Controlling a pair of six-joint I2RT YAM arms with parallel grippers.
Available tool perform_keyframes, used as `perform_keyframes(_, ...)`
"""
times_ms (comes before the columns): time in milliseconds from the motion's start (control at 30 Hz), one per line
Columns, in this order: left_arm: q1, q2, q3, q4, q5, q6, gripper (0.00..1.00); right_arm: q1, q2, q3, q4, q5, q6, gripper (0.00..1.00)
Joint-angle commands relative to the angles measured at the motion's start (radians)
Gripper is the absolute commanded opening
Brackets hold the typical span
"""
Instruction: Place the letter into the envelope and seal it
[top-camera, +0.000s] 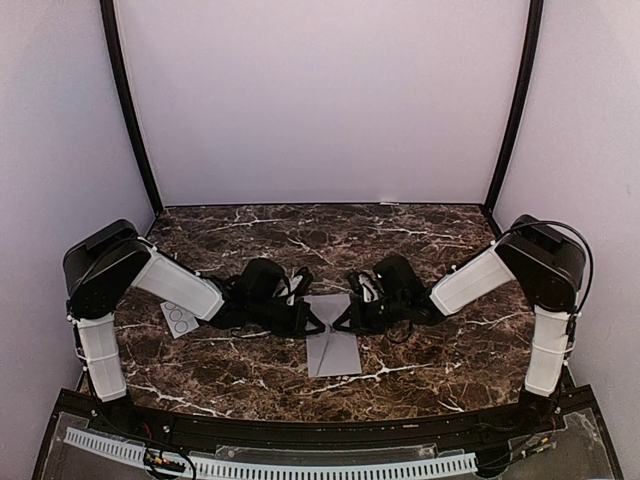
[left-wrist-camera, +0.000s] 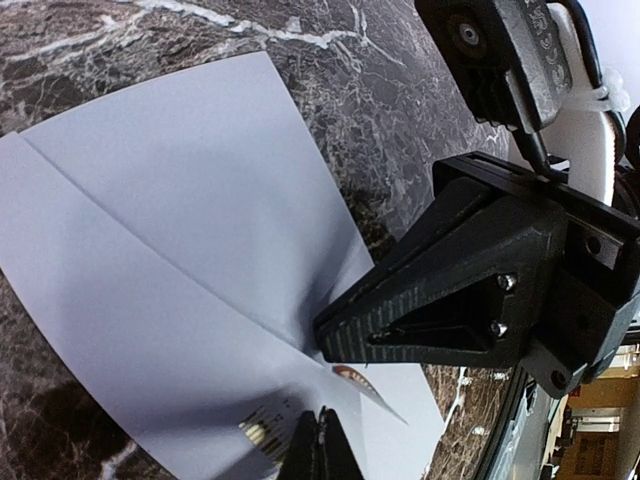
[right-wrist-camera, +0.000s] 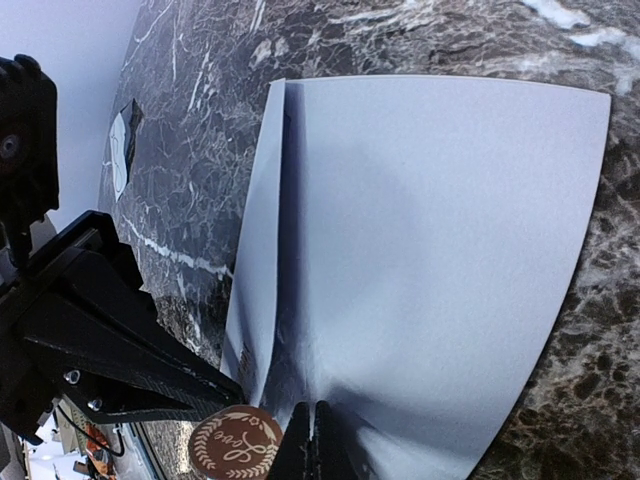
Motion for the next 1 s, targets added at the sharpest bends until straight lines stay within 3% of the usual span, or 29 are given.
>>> perform_keyframes(0,-0.006,-0.041,-0.007,0.020,-0.016,0.003,0.00,-0.004,-0.013,-0.002,-0.017,0.025,-0.012,0.00)
perform_keyframes(633,-0.006,0.062,0.001,-0.032,-0.006,0.016,0.00,-0.005,-0.072,-0.009,-0.053,0.068,-0.023,0.00)
perform_keyframes(867,-0.007,0.061,-0.006,-0.050,-0.006,0.021,0.00,0.001,-0.135,-0.004,-0.070,0.055,-0.078,0.12)
perform_keyframes(967,-0.006,0.062,-0.006,-0.046,-0.003,0.018,0.00,0.014,-0.140,0.019,-0.119,0.059,-0.114,0.04)
